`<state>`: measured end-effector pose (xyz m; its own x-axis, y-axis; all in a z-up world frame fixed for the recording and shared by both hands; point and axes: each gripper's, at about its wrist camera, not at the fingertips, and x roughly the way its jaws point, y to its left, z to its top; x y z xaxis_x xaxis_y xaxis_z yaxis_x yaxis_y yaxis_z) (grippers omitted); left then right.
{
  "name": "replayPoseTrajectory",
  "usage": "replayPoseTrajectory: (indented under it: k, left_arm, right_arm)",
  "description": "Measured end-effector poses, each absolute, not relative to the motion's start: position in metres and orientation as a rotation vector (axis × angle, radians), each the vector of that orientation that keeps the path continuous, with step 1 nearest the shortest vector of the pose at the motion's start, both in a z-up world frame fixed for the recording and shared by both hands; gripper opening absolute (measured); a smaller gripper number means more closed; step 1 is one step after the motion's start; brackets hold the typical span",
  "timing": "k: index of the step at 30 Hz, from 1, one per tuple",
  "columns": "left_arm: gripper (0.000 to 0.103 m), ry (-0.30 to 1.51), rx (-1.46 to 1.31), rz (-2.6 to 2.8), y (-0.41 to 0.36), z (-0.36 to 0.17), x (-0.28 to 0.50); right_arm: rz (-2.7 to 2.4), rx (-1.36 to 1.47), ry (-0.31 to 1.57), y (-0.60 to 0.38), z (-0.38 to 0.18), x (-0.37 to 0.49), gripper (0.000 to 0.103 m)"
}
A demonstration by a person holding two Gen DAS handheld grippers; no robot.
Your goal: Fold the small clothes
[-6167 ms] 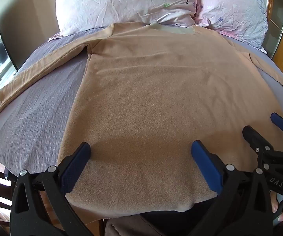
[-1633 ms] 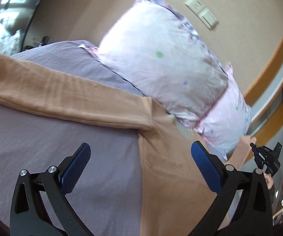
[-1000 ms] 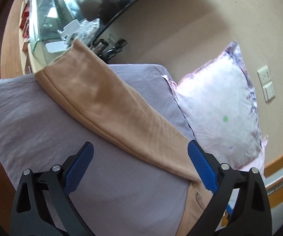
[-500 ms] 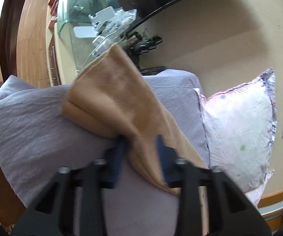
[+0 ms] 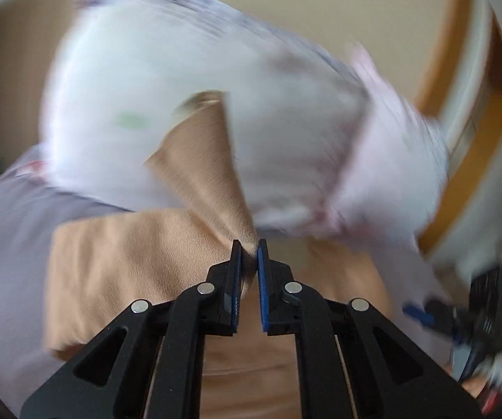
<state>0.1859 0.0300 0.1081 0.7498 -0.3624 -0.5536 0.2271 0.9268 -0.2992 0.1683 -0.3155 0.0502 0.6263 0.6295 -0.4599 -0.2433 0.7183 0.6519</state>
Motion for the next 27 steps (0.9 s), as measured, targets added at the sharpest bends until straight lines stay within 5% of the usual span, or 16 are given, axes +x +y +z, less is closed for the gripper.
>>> replayPoseTrajectory:
  k: [4,6,10,16,23,25,27]
  left_arm:
    - [0.009,0.845,0.218,-0.429,-0.108,0.039,0.189]
    - [0.013,0.844,0.288,-0.431,-0.117,0.030,0.176]
    - [0.071,0.751,0.140,-0.444,-0.062,0.066,0.160]
    - [0.073,0.692,0.033,-0.204,0.036,0.085,0.146]
    - [0.073,0.773,-0.074,-0.128,0.092,0.064,0.140]
    - [0.074,0.770,-0.085,-0.126,0.095,0.062,0.139]
    - [0.074,0.764,-0.099,-0.127,0.100,0.062,0.138]
  right_arm:
    - [0.417,0.629,0.852,-0.339,0.020,0.189,0.083]
    - [0.404,0.622,0.862,-0.346,0.018,0.192,0.082]
    - [0.417,0.559,0.869,-0.340,0.024,0.204,0.070]
    - [0.382,0.549,1.006,-0.316,0.002,0.250,0.044]
    - [0.363,0.466,1.029,-0.294,-0.008,0.262,0.029]
    - [0.414,0.386,1.045,-0.281,-0.008,0.255,0.004]
    - [0.411,0.291,0.991,-0.274,0.002,0.245,0.003]
